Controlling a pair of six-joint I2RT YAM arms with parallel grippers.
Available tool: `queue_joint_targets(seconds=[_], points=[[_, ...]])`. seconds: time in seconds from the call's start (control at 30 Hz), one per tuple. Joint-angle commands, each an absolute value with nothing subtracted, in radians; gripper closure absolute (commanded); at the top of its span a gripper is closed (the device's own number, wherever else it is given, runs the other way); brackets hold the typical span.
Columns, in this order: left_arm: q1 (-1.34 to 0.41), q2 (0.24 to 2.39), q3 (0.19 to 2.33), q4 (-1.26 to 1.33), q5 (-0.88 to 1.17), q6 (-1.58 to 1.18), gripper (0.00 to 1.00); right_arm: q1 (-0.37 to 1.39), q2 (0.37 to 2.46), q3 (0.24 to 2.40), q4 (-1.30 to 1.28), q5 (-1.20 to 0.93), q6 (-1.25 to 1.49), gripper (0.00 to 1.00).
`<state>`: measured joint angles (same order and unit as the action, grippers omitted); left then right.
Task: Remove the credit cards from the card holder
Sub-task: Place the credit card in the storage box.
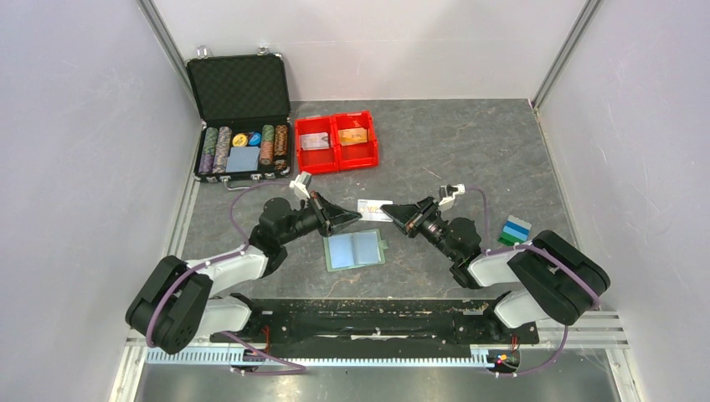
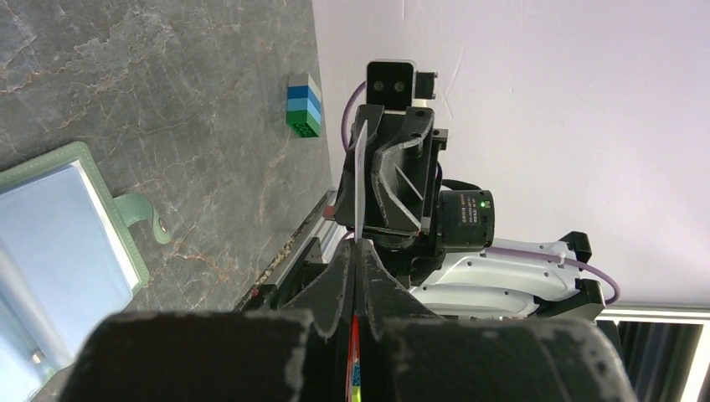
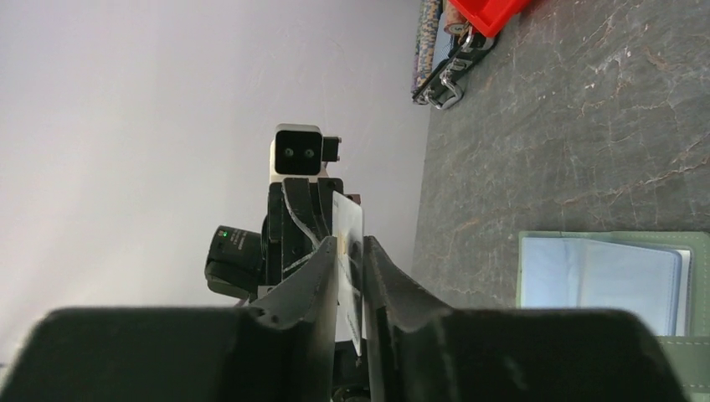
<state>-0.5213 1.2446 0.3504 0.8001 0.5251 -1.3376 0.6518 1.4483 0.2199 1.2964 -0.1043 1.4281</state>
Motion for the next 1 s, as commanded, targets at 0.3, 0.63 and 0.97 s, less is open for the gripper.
queue_joint_targets(seconds=[0.3,0.63,0.97], points=[[-0.438,1.104,0.524,0.316,0.493,-1.070,0.98,0.650,1.317,0.243,1.120,-0.186,1.235,0.30],[-0.196,1.213,0.880,-0.247,0.345,-0.647,0.98,0.649,1.077,0.265,0.821,-0.236,1.006,0.02],[-0.110,1.582,1.237,-0.309,0.167,-0.488,0.98,0.649,0.855,0.353,0.501,-0.129,0.787,0.02]])
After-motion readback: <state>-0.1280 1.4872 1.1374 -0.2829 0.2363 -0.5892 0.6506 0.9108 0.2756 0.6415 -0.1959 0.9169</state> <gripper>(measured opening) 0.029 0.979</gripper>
